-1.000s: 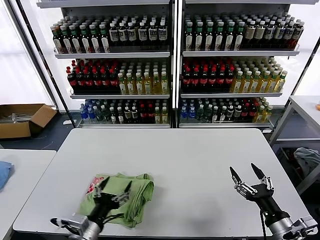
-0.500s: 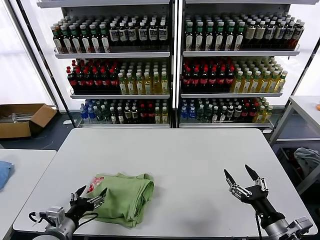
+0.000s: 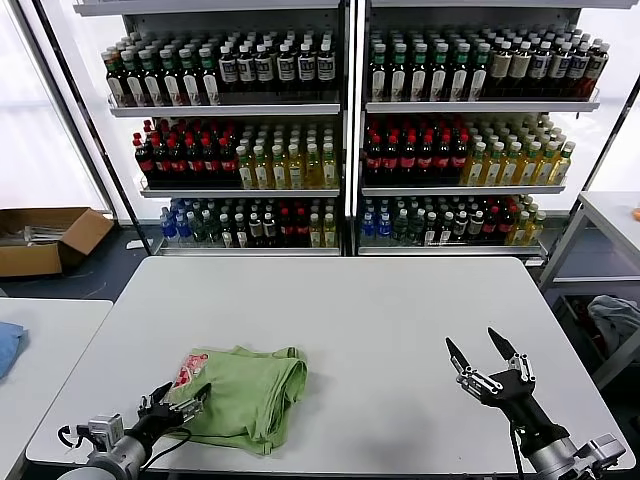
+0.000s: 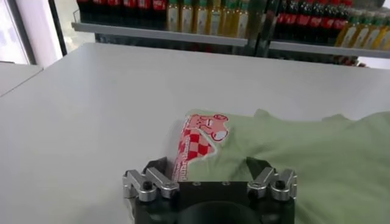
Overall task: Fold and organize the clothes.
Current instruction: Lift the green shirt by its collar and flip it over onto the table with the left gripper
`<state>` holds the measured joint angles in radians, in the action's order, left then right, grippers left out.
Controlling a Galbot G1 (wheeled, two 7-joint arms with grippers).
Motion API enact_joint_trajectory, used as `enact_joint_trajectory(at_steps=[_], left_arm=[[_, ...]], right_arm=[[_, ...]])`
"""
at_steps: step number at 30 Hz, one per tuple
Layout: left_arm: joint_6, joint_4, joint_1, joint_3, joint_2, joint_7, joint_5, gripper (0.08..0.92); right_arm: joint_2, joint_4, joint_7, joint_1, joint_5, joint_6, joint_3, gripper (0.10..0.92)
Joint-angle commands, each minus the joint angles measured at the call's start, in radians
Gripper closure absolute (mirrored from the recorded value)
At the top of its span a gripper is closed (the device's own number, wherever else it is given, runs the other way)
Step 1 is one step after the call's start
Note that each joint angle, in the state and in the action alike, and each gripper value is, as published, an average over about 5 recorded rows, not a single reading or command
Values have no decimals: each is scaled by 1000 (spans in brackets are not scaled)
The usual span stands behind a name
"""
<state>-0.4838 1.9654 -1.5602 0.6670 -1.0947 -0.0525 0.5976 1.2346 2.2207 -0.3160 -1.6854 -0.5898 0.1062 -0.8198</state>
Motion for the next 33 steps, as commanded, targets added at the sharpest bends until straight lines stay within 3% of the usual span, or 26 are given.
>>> enact_joint_trajectory(at_steps=[1, 17, 23, 27, 33], left_arm=[[-6, -31, -1, 4, -10, -14, 77, 241], [-3, -14, -18, 23, -36, 12, 89, 706], [-14, 60, -36, 167, -24, 42, 150, 861], [-40, 80, -45, 351, 24, 49, 222, 884], [-65, -38, -46, 579, 158, 30, 260, 884]], right_arm=[[0, 1, 1, -1, -2, -3, 7, 203], [5, -4, 10, 6, 2, -14, 28, 203], [4, -9, 12, 14, 1, -14, 29, 203], [3, -17, 13, 23, 0, -15, 33, 203], [-2, -23, 16, 35, -1, -15, 47, 203]])
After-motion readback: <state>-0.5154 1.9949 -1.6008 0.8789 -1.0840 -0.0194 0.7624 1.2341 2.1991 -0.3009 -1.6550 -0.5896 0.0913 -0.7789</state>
